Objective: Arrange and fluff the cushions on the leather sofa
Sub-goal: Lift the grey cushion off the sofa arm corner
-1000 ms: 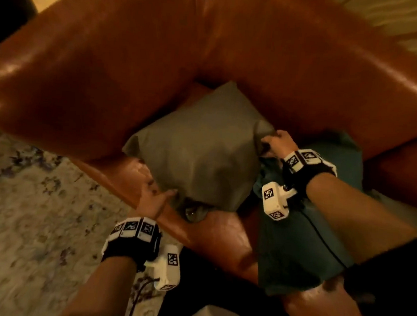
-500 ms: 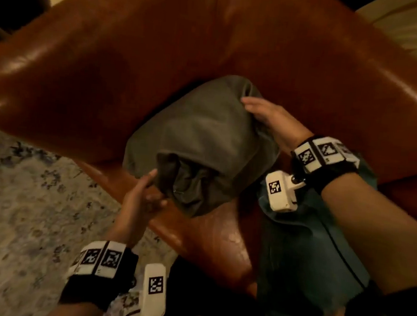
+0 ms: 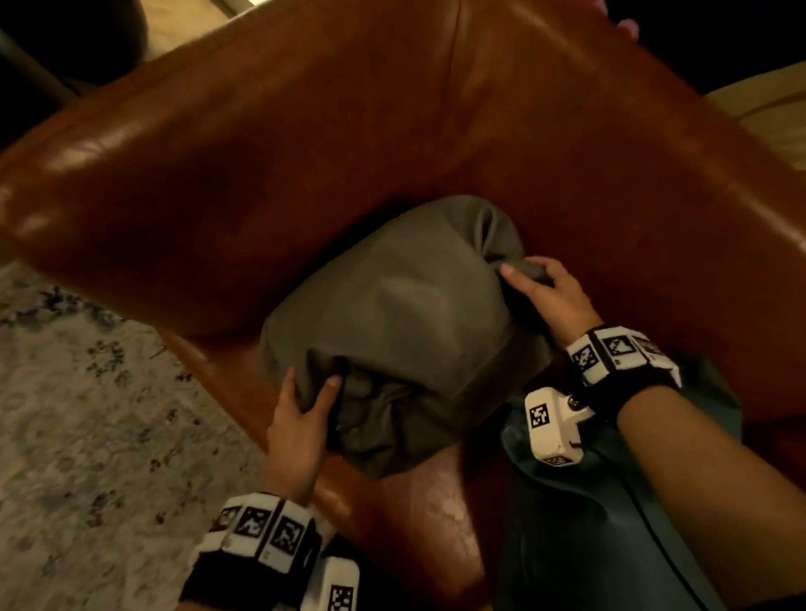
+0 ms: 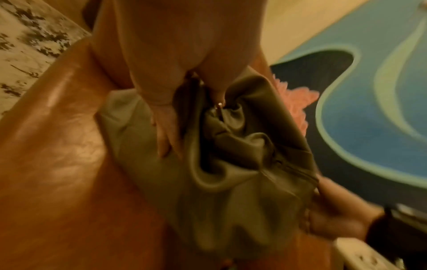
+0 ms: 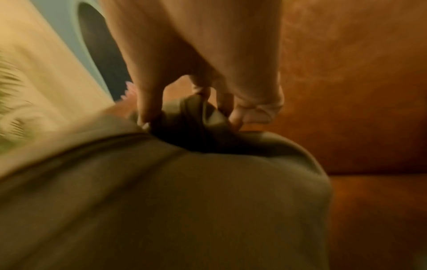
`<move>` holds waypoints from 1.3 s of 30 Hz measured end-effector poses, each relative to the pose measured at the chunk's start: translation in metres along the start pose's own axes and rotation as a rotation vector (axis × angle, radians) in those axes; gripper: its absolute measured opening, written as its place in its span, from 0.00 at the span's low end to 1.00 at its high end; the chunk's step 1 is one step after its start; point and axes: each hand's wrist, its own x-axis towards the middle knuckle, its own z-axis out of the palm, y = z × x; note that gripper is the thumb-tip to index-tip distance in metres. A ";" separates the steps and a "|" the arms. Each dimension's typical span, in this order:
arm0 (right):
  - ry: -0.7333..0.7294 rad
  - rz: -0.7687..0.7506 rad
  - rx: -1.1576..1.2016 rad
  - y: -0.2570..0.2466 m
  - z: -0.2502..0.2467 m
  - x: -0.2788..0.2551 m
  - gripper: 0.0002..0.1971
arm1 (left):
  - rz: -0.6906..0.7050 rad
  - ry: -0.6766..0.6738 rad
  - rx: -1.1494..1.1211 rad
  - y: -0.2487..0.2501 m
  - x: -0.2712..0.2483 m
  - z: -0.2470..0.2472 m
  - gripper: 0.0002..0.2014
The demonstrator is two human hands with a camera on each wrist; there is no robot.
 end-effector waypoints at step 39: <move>0.033 -0.181 0.223 0.065 -0.073 -0.108 0.09 | -0.290 -0.199 0.461 -0.065 -0.030 0.032 0.17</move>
